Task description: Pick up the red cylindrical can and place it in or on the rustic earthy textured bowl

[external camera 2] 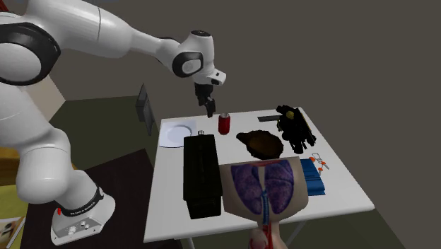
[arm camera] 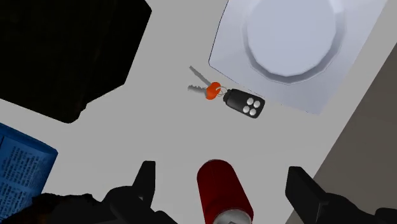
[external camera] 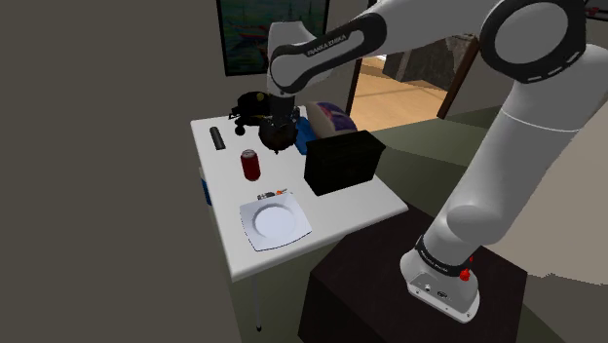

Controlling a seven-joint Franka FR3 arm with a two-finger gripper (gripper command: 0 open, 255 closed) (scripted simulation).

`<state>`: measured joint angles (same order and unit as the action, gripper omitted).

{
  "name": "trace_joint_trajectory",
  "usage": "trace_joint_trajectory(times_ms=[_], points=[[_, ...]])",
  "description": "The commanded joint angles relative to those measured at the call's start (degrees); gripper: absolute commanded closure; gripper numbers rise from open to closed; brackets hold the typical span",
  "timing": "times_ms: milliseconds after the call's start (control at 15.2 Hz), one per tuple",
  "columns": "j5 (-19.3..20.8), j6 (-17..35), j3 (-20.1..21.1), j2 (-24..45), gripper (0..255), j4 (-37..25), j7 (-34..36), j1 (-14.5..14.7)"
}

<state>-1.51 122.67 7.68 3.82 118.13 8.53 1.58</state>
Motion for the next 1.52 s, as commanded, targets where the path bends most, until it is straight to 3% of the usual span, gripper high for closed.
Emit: trace_joint_trajectory(times_ms=[0,594,1122,1452], points=[[1.2,1.3,0.3,5.0,0,-3.5,1.8,0.6],[5.4,0.9,-0.8,26.4,0,-24.1,6.6,3.3],[5.9,5.1,-1.1,30.1,0,-23.6,7.0,3.5],[5.9,5.1,-1.1,30.1,0,-23.6,7.0,3.5]])
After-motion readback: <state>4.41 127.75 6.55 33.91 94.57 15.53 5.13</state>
